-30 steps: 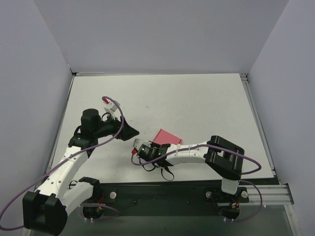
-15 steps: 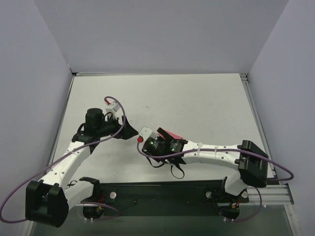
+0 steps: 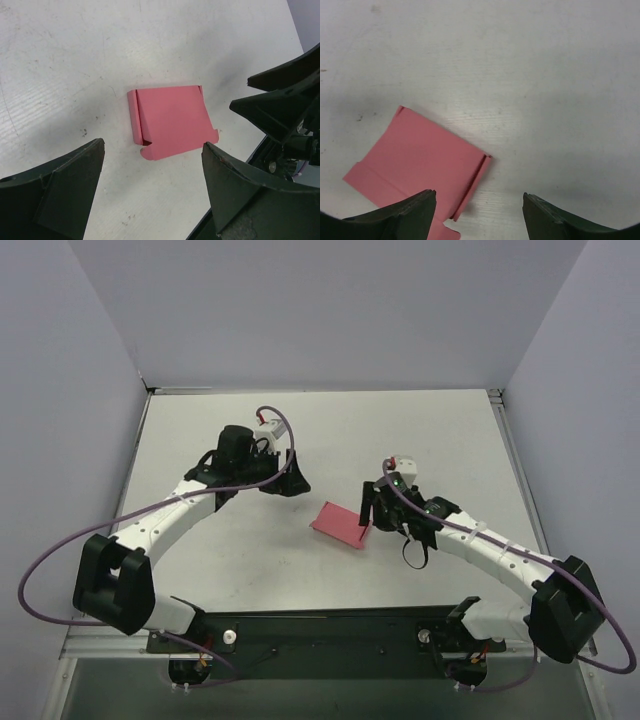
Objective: Fold the paper box
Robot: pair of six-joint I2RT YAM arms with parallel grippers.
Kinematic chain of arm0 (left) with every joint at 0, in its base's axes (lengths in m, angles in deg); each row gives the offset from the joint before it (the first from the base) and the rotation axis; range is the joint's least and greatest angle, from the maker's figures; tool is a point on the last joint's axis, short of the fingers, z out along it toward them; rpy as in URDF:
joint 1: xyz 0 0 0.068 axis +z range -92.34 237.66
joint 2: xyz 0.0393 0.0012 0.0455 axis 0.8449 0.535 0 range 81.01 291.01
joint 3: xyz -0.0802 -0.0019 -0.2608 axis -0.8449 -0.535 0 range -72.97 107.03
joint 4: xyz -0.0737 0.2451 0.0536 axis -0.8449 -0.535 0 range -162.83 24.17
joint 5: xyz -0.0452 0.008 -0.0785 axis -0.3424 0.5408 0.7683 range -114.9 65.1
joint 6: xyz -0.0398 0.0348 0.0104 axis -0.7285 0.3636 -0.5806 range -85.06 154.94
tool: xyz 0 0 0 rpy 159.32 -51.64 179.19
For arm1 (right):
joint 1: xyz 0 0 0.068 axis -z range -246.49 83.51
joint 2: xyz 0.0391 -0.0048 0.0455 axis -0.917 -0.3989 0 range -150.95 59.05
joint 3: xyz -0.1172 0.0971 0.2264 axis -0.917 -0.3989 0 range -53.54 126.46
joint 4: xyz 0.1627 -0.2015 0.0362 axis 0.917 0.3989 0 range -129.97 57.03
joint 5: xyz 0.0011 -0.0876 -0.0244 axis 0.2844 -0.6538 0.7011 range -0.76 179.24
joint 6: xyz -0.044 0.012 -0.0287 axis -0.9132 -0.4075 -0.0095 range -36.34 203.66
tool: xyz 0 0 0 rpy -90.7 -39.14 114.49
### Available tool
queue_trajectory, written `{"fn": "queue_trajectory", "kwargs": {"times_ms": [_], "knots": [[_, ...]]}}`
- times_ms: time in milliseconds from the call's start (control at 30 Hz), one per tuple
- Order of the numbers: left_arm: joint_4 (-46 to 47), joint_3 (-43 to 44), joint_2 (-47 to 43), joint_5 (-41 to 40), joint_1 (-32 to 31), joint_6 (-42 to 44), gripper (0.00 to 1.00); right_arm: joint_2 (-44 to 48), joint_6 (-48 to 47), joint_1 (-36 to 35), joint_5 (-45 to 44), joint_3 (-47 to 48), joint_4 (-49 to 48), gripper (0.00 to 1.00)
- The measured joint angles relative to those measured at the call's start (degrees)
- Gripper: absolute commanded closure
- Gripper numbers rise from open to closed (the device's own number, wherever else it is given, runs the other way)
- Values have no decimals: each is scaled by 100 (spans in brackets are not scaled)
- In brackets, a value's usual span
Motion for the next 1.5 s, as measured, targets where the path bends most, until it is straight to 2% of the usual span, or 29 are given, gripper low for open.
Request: {"fn": "queue_trajectory", "kwargs": {"times_ms": [100,200,433,633,767,867,1000,1167,1500], "knots": [[4,267,306,-52,-90,0,12,256,551,651,592,-743,-337,31],[4,326,476,-68,-136,-4,12,264,944,935,1132,-1202,-673,31],[48,195,538,-76,-157,-33,12,308,1687,1001,1650,-1729,-1646,34],[79,138,538,-76,-173,-44,12,146,2015,1001,1792,-1773,-2098,40],[92,98,538,-74,-260,-37,12,-111,2162,1001,1836,-1952,-2367,49],[96,98,546,-70,-343,-37,12,-304,2267,1001,1858,-2083,-2496,60],[98,96,551,-68,-369,-37,12,-374,2371,1001,1880,-2166,-2684,70],[190,9,555,-20,-372,-55,12,-437,2430,1005,1897,-2273,-3073,100],[310,-186,846,216,-433,-186,11,-562,2741,1290,2402,-3060,-4852,100]]}}
